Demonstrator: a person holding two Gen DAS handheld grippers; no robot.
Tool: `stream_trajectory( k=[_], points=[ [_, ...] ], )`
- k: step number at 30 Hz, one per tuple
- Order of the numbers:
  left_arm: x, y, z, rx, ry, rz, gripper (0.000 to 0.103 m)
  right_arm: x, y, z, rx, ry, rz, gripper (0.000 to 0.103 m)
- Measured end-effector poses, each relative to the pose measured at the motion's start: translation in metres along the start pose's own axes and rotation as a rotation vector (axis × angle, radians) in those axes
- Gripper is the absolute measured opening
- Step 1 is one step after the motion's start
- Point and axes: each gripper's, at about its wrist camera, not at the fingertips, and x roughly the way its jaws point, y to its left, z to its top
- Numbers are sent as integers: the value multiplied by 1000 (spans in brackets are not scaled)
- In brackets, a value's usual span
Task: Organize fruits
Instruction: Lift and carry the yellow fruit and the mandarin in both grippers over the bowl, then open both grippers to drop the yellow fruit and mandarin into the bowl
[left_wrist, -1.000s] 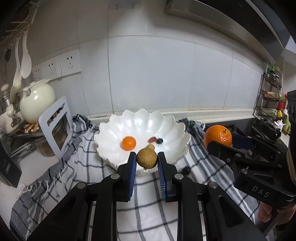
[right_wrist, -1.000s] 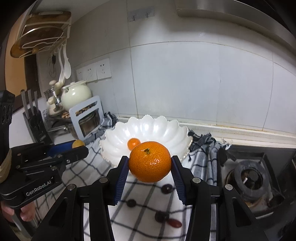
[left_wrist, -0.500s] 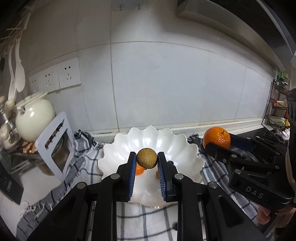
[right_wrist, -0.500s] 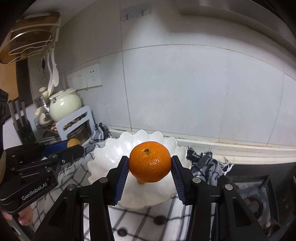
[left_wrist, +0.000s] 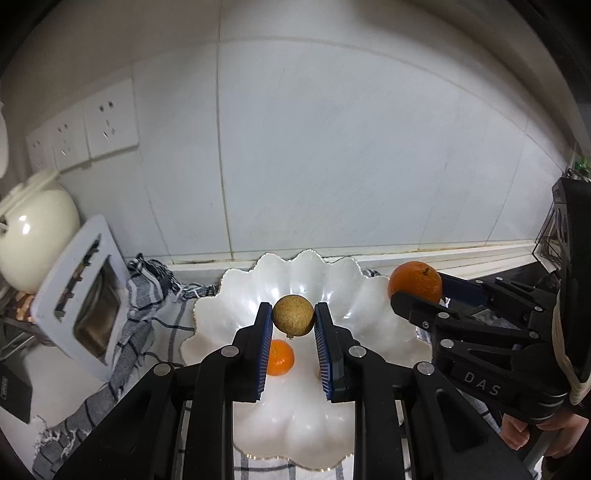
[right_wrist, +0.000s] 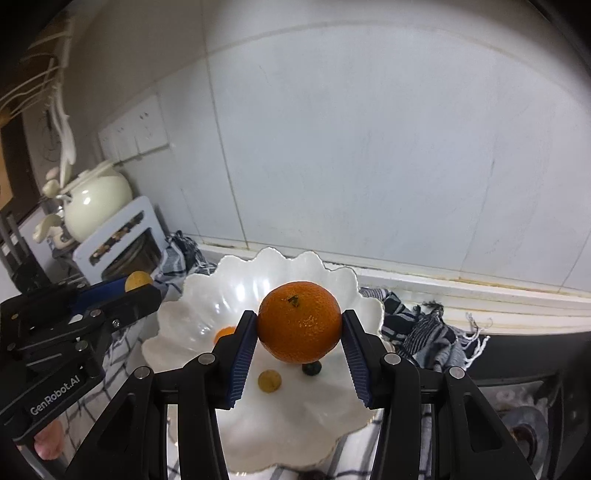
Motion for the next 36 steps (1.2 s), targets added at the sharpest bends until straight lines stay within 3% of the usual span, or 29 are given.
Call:
stream_trajectory(
  k=[14,25,27,30,31,34,36],
  points=[
    [92,22,15,-16,199,59,24,81,-10,14,-8,202,-27,48],
    [131,29,6,-14,312,75,24,115,-12,12,-8,305,-26,48],
    [132,29,4,-13,320,83,28,117,-12,11,-9,312,-28,48],
    [129,28,4,-6,317,86,45,118,-13,9,-16,311,-28,54],
    [126,28,4,-4,309,89,45,118,-14,9,-10,308,-33,58],
    [116,26,5,4,290,119,47,113,-18,8,8,294,-36,58],
    [106,26,6,10,262,143,56,107,-19,9,17,277,-43,58]
  ],
)
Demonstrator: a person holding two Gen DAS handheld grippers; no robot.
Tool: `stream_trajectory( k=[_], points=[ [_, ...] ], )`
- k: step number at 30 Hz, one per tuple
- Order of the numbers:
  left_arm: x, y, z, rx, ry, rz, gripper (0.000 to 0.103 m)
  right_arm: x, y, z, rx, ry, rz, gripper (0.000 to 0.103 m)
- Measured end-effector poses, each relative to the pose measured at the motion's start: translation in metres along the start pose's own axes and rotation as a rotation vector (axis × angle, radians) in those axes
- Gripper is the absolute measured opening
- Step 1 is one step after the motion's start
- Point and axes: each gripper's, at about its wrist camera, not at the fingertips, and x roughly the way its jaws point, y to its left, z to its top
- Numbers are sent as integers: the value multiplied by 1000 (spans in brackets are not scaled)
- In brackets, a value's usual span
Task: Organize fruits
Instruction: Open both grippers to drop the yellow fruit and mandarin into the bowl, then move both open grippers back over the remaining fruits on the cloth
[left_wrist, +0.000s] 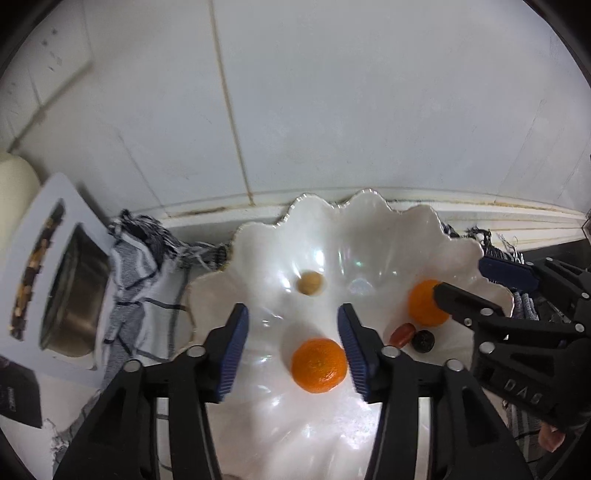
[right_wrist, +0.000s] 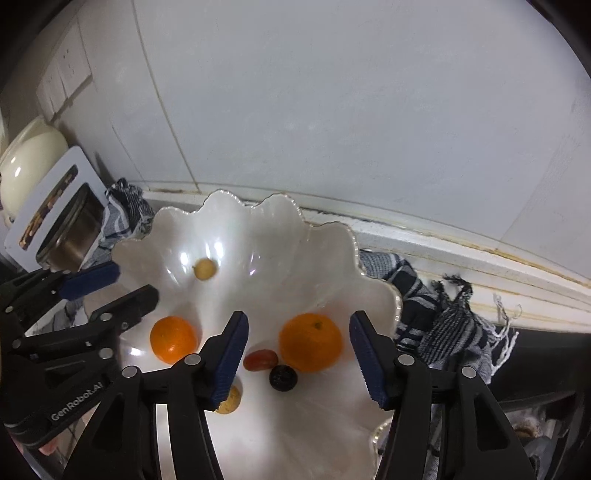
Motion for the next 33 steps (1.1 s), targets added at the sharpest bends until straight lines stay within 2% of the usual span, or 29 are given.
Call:
stream_trajectory(
  k=[7,12,19,23,33],
  points=[
    [-37,11,-9,-69,-78,26,60,-40,-1,-11,-15,-87,-48,58],
    [-71,12,-19,-75,-149,22,67,-73,3,-22,-41,-164,-59,58],
    [-114,12,-37,-81,-229,-13,68,-121,8,-44,-56,-272,-61,58],
    [-138,7,-49,-65,-266,-29,68,-141,7,-56,-51,-304,-49,58],
    [-189,-5,-80,-32,-367,-19,68,-189,9,-92,-63,-403,-82,58]
  ],
)
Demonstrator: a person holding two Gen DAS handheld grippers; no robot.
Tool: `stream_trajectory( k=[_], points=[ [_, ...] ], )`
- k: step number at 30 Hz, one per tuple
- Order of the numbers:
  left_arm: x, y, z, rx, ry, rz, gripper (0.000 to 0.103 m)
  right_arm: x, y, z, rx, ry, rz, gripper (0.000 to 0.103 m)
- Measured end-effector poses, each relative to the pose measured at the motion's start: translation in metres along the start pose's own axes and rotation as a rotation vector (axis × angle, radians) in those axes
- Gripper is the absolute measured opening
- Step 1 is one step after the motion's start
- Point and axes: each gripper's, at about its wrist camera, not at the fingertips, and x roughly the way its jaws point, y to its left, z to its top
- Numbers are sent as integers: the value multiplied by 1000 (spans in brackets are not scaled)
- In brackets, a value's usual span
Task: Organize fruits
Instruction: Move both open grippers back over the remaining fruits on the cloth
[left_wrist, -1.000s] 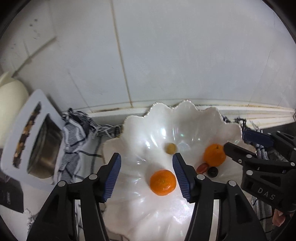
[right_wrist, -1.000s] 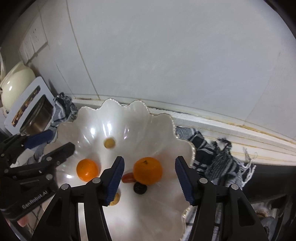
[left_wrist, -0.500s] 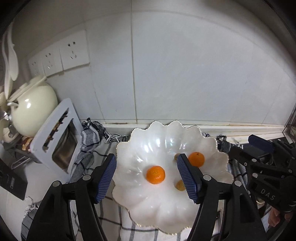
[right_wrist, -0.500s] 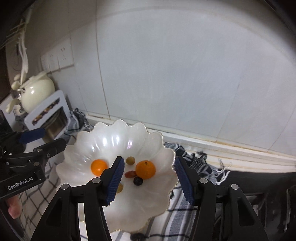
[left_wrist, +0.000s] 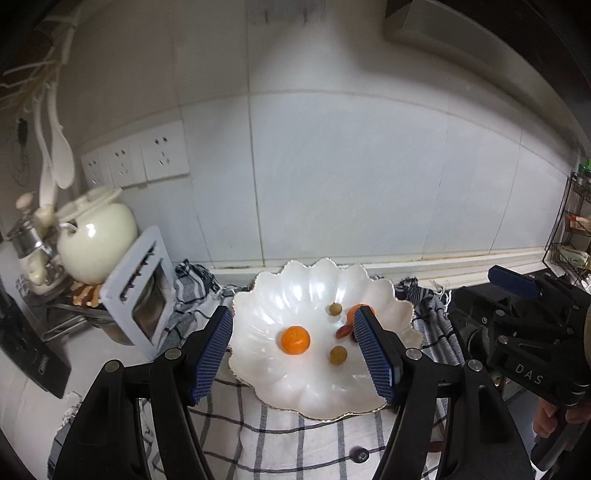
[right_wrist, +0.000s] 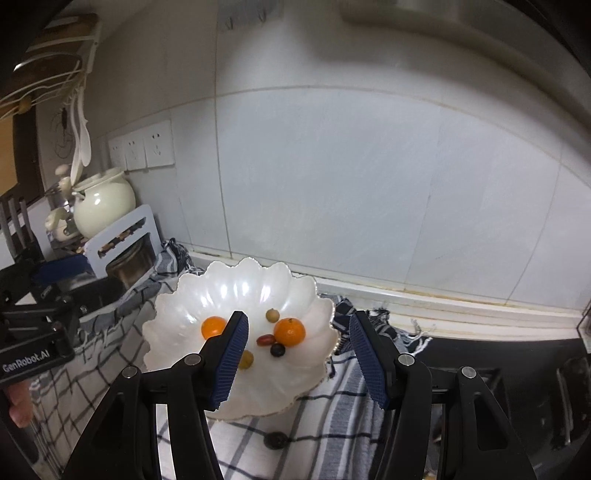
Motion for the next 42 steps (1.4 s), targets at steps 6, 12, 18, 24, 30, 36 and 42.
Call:
stream_trajectory(
  k=[6,12,18,24,30,36,42],
  points=[
    [-26,-4,-12,8,-29,-18,68,-31,4,-12,-17,-44,-19,58],
    [-46,-9,-24,15,-47,-35,68,-56,8,-26,-35,-83,-36,58],
    [-62,-15,-35,29,-59,-39,68,-73,6,-40,-30,-94,-38,58],
    [-73,-19,-50,40,-57,-54,68,-85,6,-57,-43,-87,-45,58],
    [-80,-24,-66,55,-47,-43,68,-94,7,-72,-44,-82,-52,58],
    [-80,-26,-84,51,-17,-53,68,-95,6,-90,-46,-46,-48,58],
    [-75,-29,-104,59,21,-76,68,-89,5,-105,-50,1,-45,58]
  ],
)
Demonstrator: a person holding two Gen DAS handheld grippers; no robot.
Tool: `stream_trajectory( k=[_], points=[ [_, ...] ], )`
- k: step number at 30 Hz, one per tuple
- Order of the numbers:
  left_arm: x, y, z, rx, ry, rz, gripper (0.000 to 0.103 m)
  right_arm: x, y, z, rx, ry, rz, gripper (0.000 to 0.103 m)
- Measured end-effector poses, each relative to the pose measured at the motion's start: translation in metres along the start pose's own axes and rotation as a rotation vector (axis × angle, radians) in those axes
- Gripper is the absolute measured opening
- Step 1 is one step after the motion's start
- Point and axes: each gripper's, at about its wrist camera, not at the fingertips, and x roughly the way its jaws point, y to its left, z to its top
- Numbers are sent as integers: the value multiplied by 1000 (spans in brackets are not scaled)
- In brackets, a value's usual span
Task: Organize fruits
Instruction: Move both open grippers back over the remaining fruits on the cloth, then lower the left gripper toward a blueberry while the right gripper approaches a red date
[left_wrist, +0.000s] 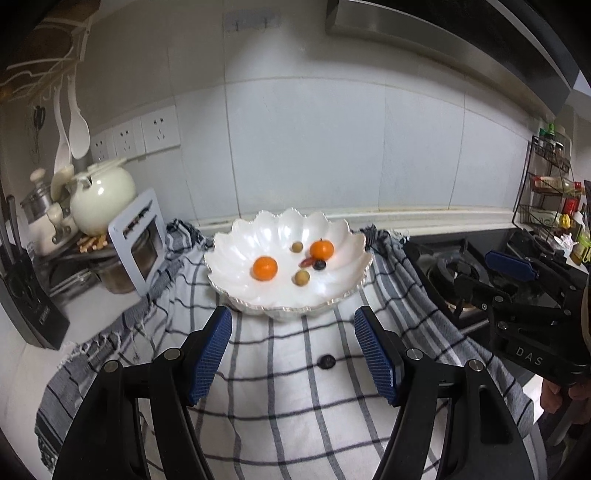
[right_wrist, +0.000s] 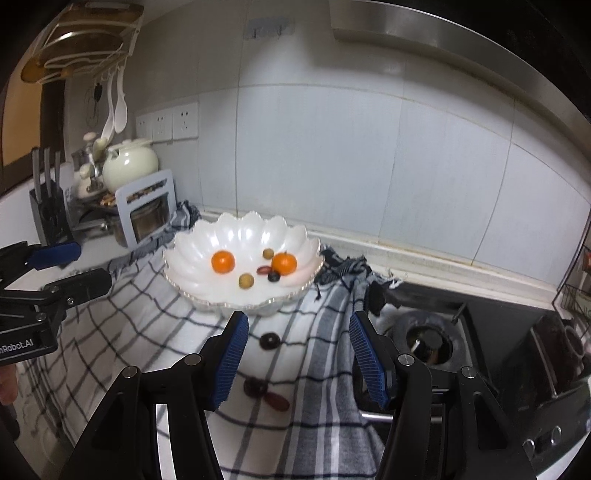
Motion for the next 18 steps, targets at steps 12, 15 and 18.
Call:
stream_trajectory(
  k=[12,15,18],
  points=[
    [8,-10,-23,35,15,13,68,13,5,-26,-48,78,28,58],
    [12,-11,-28,45,21,16,68,17,6,-31,-62,96,38,58],
    [19,-13,-33,49,40,10,68,20,8,-35,-84,105,38,58]
  ],
)
